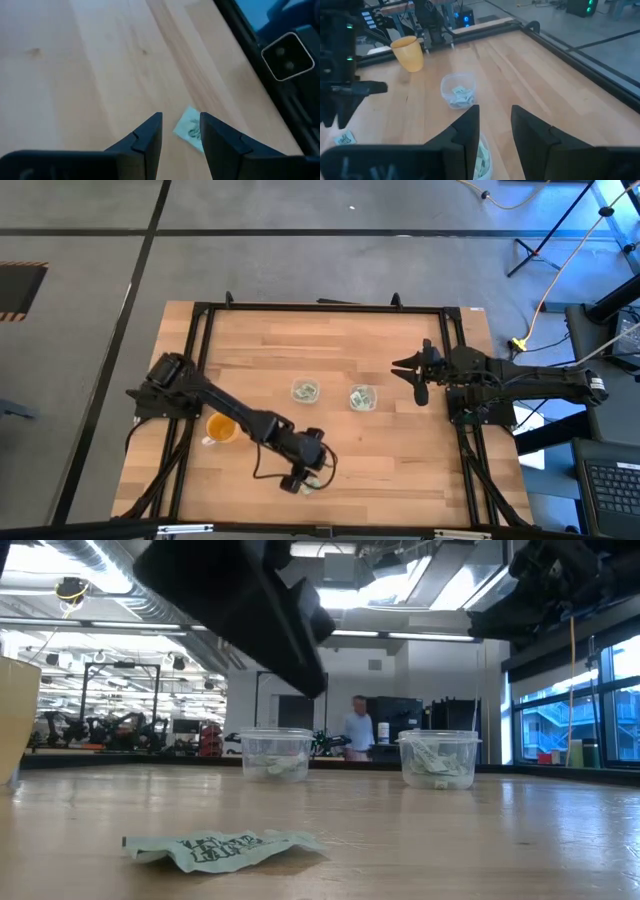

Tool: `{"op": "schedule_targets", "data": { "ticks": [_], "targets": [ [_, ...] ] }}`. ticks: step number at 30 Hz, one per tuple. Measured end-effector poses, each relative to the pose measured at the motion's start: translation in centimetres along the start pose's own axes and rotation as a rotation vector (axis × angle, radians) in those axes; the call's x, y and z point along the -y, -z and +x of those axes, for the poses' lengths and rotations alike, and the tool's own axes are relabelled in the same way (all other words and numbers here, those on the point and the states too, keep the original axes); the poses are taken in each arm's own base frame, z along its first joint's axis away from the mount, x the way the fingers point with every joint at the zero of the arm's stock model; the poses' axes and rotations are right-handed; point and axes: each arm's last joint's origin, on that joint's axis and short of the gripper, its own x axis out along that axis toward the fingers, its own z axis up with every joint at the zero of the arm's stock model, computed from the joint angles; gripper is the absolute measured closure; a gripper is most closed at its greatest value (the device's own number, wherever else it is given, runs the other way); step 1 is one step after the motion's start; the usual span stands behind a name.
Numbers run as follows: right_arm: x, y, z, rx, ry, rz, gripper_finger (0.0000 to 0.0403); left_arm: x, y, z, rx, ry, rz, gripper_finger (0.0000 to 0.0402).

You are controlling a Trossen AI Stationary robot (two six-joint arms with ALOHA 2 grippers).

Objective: Pick and place Stevia / Truvia into bins
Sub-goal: Put the stevia packet into the left transparent container

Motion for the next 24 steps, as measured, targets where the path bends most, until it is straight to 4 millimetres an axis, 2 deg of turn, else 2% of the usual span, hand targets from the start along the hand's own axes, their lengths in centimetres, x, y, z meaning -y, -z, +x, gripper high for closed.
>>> {"op": "schedule_targets", "data": {
  "ticks": [6,11,18,24],
  "targets": [
    [0.0,0.2,0.0,-0.023,0.005,0.002,0.0287,1.6,-0.3,2.8,-0.021,-0.037,0.083,0.0276],
    [0.1,0.3,0.0,-0.027,0.005,0.002,0.0287,2.1,0.4,4.6,-0.095,-0.076,0.132,0.0276],
    [0.1,0.4,0.0,-0.038,0.007,-0.001,0.0287,2.4,1.6,5.5,-0.178,-0.095,0.13,0.0276],
    [0.1,0.4,0.0,-0.038,0.007,-0.002,0.0287,2.4,1.7,5.7,-0.188,-0.079,0.121,0.0283]
  ]
}}
